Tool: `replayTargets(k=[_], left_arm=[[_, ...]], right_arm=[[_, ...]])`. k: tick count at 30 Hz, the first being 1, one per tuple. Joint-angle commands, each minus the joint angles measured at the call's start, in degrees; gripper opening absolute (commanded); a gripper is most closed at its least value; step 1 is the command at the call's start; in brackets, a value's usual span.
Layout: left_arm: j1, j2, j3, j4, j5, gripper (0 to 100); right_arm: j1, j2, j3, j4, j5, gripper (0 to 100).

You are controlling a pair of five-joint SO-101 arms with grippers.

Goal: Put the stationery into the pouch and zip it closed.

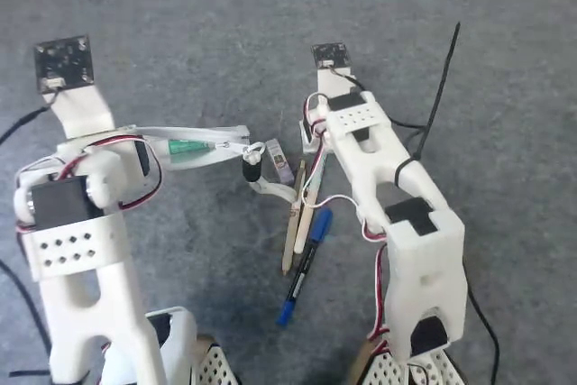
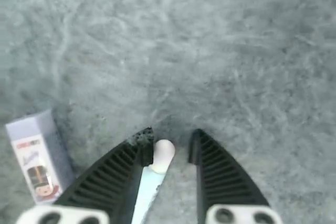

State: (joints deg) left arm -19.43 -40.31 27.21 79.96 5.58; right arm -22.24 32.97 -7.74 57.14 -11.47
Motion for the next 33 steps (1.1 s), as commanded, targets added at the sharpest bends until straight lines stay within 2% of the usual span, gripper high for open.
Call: replayTargets(k=[1,10,16,22,33], left_arm=[[-0.09,-0.53,-1.01,-1.67,1.32,1],[-0.09,-0.53,-1.01,-1.67,1.32,1],[-0.18,-0.53,-1.01,-1.67,1.32,1],[-0.18,-0.53,-1.01,-1.67,1.23,1],[-0.26,-0.53,-1.01,-1.76,1.23,1]], right_arm=[[-0.66,2.42,-7.91,5.32,-0.35,8.1],[-0.75,14.29,-27.96,21.67,-0.62,8.0],[-1.36,17.19,-35.87,28.70,-0.79,8.4],[-4.26,17.01,-36.66,33.45,-0.88,8.4],[-4.62,16.84,-36.84,37.93,-4.13,8.0]])
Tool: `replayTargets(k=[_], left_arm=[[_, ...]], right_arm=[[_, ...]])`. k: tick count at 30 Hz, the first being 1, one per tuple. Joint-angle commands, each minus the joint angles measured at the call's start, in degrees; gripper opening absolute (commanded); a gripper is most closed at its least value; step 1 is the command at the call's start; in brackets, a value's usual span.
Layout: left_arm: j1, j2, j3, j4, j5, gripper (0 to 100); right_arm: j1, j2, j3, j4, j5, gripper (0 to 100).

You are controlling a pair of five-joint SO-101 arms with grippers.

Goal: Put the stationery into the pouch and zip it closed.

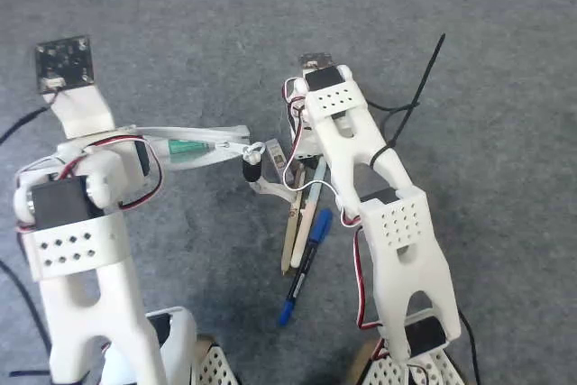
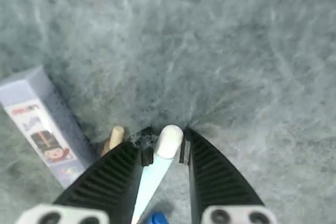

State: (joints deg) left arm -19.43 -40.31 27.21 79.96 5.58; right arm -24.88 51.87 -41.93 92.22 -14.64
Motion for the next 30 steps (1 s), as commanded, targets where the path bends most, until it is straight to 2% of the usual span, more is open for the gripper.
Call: replayTargets(k=[1,5,9,16,30], left_arm=[[-0.26,-0.53,-1.01,-1.76,1.23,1],[-0.26,-0.53,-1.01,-1.76,1.23,1],[-0.26,-0.53,-1.01,-1.76,1.23,1],[-0.26,-0.53,-1.01,-1.85,1.23,1],[-0.26,-0.53,-0.48,-2.02,1.14,1]], right_arm=[[-2.24,-2.07,-2.73,3.30,-0.97,8.0],[-2.59,-1.89,-2.73,3.91,-0.88,7.7],[-2.33,-2.15,-2.90,3.82,-0.79,0.2],[-2.24,-3.30,-10.90,10.15,-0.79,0.6],[-2.42,-11.82,-12.48,10.59,-0.79,0.6]])
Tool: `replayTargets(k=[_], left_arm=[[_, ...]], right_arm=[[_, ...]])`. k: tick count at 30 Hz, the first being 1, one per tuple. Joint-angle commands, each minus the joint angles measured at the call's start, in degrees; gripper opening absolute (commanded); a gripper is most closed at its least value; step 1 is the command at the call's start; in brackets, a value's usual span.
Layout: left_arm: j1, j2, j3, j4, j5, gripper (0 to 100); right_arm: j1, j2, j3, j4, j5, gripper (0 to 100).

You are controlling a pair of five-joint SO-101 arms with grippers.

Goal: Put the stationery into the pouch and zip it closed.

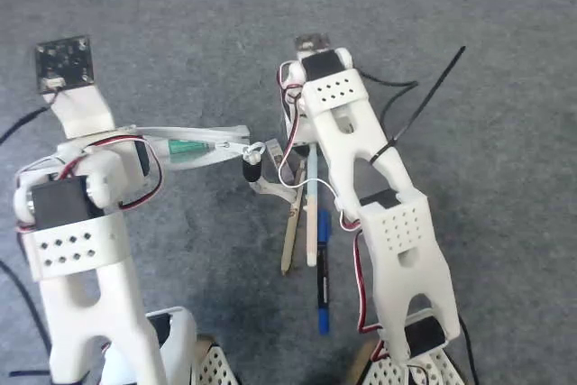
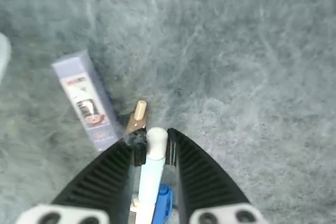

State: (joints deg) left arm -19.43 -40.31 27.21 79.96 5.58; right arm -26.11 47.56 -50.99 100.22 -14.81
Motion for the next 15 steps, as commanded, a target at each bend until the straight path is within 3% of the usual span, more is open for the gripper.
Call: replayTargets(k=[1,15], left_arm=[[-0.26,-0.53,-0.48,-2.02,1.14,1],[-0.26,-0.53,-0.48,-2.02,1.14,1]], right_arm=[[-1.19,-8.40,-3.43,2.68,-0.62,0.6],[-1.10,-28.35,10.81,2.51,-0.62,0.6]])
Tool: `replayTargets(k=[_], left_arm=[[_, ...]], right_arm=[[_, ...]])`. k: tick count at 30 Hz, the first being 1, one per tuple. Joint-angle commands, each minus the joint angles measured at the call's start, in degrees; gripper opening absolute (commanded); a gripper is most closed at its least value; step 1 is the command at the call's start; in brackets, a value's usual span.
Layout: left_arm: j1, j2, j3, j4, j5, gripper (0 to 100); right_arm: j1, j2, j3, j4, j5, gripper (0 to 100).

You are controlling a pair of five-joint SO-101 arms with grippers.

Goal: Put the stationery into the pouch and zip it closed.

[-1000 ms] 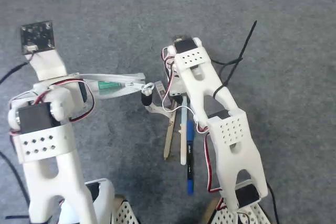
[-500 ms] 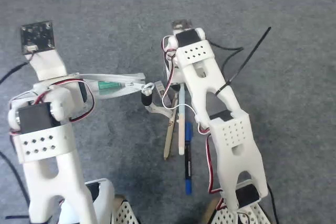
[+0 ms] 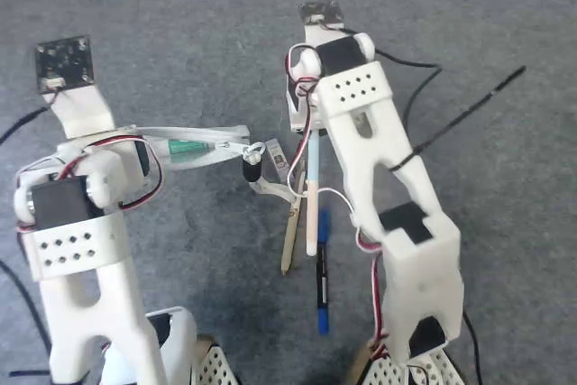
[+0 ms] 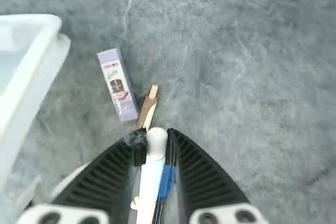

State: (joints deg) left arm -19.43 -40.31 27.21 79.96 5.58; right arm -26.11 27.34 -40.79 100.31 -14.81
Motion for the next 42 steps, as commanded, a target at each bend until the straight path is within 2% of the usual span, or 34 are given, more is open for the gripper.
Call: replayTargets(k=[1,11,28,33,42], left_arm=[[-0.26,-0.53,-0.48,-2.02,1.14,1],[-0.26,-0.53,-0.40,-2.02,1.14,1],[-0.26,-0.53,-0.40,-1.76,1.14,1],[-0.26,-0.53,0.22,-1.93,1.14,1],[-0.26,-0.53,0.48,-2.02,1.14,1]], right_arm=[[-1.10,-9.10,1.41,2.42,-0.62,0.6],[-1.36,-15.25,4.92,2.59,-0.62,0.6],[-1.63,-40.31,20.31,0.22,-0.70,0.6],[-3.91,-47.08,24.18,-0.22,-0.70,0.6],[-6.81,-61.23,36.22,-8.48,-1.23,0.6]])
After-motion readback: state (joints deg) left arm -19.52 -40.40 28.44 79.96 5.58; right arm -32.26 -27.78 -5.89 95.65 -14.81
